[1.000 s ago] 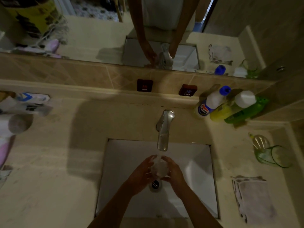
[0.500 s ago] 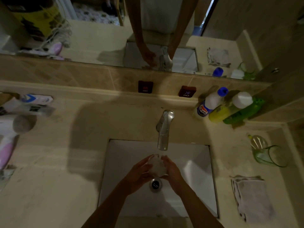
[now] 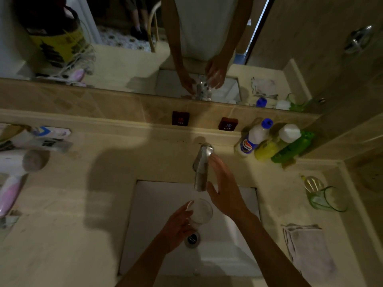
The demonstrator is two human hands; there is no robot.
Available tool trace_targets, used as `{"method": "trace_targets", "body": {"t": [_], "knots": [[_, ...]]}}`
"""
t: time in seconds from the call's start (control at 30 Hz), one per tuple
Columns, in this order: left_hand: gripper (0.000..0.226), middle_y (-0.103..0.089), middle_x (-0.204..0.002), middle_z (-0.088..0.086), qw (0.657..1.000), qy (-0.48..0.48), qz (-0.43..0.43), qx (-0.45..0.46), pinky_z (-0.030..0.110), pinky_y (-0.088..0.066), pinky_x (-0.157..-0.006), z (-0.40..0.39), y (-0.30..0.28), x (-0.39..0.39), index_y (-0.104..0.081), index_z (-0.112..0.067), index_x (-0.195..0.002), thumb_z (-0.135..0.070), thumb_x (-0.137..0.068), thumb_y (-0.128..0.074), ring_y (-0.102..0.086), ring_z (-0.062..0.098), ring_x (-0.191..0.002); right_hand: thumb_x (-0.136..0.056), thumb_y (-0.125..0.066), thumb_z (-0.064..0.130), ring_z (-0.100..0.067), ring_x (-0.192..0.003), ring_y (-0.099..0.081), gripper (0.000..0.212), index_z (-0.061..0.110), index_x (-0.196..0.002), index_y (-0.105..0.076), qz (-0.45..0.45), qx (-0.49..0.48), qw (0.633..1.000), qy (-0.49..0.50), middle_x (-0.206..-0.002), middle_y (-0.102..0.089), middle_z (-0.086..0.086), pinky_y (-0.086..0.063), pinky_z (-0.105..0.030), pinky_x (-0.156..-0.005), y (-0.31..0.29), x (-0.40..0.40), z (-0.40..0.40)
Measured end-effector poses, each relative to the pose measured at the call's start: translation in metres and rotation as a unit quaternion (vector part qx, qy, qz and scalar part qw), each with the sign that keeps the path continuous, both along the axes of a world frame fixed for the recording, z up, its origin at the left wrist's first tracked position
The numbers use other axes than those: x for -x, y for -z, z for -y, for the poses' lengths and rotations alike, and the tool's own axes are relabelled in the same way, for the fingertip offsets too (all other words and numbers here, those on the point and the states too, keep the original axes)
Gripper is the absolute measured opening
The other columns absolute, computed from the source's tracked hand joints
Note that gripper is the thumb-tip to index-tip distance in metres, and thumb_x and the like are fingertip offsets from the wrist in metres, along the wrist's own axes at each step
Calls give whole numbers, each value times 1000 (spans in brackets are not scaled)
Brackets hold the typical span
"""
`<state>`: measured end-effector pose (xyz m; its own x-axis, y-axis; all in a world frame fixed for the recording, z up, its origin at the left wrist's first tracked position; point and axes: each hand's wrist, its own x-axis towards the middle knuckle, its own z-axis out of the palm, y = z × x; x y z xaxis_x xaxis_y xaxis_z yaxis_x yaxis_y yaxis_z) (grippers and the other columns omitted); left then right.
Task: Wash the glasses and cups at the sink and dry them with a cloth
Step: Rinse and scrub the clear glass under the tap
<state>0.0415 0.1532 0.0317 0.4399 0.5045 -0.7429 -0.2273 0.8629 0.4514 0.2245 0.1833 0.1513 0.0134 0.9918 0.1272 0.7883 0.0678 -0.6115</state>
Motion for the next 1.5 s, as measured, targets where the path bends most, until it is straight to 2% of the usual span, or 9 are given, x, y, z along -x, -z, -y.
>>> {"method": "trace_targets", "body": {"t": [0.23, 0.4, 0.57, 0.73, 0.8, 0.9, 1.1, 1.27, 1.5], "knots": [[48, -68, -129, 18, 1000, -16, 7, -23, 57, -44, -107, 12, -15, 6, -62, -31, -134, -27, -87, -73, -61, 43, -117, -79, -66, 2, -25, -122, -53, 91, 13, -155, -18, 149, 5, 988, -32, -157, -29, -10, -51, -39, -99, 6, 11, 10], [46, -70, -125, 19, 999, -33, -16, -38, 51, -49, -97, 25, -31, 10, -61, -33, -134, -29, -89, -71, -65, 43, -107, -81, -59, 3, -21, -138, -42, 91, 18, -156, -11, 224, 36, 973, -47, -163, -5, 5, -30, -45, -116, 7, 10, 18], [48, -71, -123, 18, 997, -50, -36, -48, 49, -49, -91, 39, -46, 16, -60, -34, -136, -29, -90, -71, -68, 41, -102, -84, -49, -6, -16, -148, -22, 81, 16, -156, -18, 35, 100, 993, -57, -163, -15, 4, -24, -35, -121, -15, 9, 19], [46, -67, -129, 15, 994, -61, -19, -86, 46, -55, -86, 57, -61, 23, -64, -32, -130, -28, -86, -75, -69, 36, -100, -92, -48, -2, -15, -96, -63, 45, 31, -121, -54, -197, 136, 957, 161, -121, -65, -1, -53, -27, -83, -7, 19, 87], [60, -69, -126, 14, 992, -56, -11, -114, 46, -58, -87, 65, -63, 26, -63, -28, -131, -33, -75, -83, -69, 36, -107, -87, -55, -8, -16, -102, -62, 48, 35, -108, -56, -234, 156, 943, 175, -115, -65, 2, -55, -32, -89, 8, 24, 122], [49, -71, -125, 16, 990, -71, -4, -122, 45, -57, -89, 74, -68, 29, -65, -25, -130, -31, -82, -73, -69, 35, -110, -81, -63, -8, -12, -119, -55, 63, 38, -123, -50, -261, 218, 930, 136, -128, -56, 10, -50, -26, -96, 21, 42, 162], [32, -75, -119, 6, 984, -94, 2, -152, 43, -60, -86, 92, -82, 23, -61, -33, -129, -22, -98, -58, -72, 31, -107, -77, -82, 20, 34, -100, -45, 91, 31, -143, -21, -362, 195, 906, 100, -125, -40, 31, -44, 0, -76, 14, 85, 180], [52, -71, -112, 28, 986, -137, -6, -95, 45, -54, -80, 106, -91, 27, -67, -21, -126, -57, -96, -46, -65, 40, -98, -71, -84, 6, 16, -100, -62, 90, 29, -142, -33, -420, 138, 885, 145, -132, -54, 13, -51, -8, -75, 11, 92, 178], [67, -66, -104, 28, 987, -148, 40, -40, 44, -48, -87, 124, -84, 35, -73, -13, -119, -61, -74, -60, -63, 44, -104, -50, -92, 7, -15, -105, -66, 92, 25, -129, -49, -465, 100, 859, 188, -121, -66, 1, -56, -19, -70, 9, 93, 177]]}}
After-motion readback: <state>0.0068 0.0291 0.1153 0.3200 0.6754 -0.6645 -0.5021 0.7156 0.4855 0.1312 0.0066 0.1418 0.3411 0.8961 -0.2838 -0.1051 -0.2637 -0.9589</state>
